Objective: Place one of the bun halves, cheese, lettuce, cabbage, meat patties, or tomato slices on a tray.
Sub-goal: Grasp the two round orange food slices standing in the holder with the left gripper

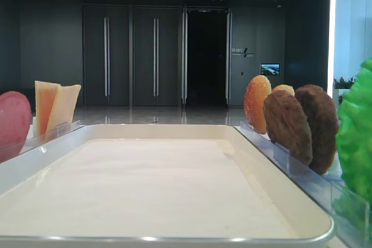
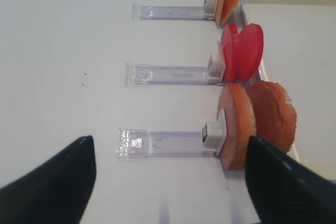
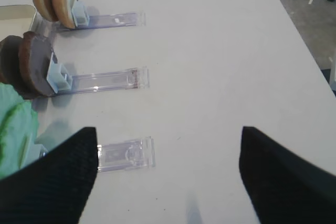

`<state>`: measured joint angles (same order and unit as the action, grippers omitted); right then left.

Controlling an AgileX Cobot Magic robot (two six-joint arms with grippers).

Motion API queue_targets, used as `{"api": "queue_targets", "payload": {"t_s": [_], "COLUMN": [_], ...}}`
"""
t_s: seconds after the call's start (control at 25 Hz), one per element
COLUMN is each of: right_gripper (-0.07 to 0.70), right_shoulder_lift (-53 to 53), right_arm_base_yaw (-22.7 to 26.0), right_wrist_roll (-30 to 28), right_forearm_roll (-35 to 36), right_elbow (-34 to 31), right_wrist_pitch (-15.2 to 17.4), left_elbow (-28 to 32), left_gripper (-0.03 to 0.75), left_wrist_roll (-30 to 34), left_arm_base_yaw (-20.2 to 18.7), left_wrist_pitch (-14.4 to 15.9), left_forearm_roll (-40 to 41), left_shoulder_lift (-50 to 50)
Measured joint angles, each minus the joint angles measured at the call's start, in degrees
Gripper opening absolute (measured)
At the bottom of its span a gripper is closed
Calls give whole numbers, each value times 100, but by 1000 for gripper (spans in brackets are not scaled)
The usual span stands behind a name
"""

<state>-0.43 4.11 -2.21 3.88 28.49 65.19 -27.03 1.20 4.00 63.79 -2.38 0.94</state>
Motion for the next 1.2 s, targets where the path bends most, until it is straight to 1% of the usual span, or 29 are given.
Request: {"api": "queue_targets", "payload": {"t_s": [0.28,0.4,0.52,0.6,0.8,0.92,1.0,1.2], "right_gripper": [554,554,554,554,554,554,554,554], "right_shoulder_lift": [0,0,0,0,0,0,0,0], "right_arm_base_yaw": [0,0,0,0,0,0,0,0], "right_wrist_roll": [0,0,0,0,0,0,0,0], "right_forearm_roll": [0,0,0,0,6,6,6,13], "right_elbow": [0,0,0,0,0,0,0,0], "right_wrist_pitch": [0,0,0,0,0,0,0,0], "left_elbow": [0,-16,-119,-150,-257,-452,-630,-1131], "left_gripper": [692,692,692,692,692,692,692,692], "left_wrist_roll": [0,0,0,0,-23,-23,-23,-23], "left_arm_base_yaw": [0,0,0,0,0,-55,-142,-177], "left_wrist_pitch": [0,16,130,134,-12,3,108,510], "left_forearm_roll": [0,0,0,36,135,117,117,110], "left_shoulder_lift": [-5,-174,-578,-910,-1850,-2436,-2748,-3448]}}
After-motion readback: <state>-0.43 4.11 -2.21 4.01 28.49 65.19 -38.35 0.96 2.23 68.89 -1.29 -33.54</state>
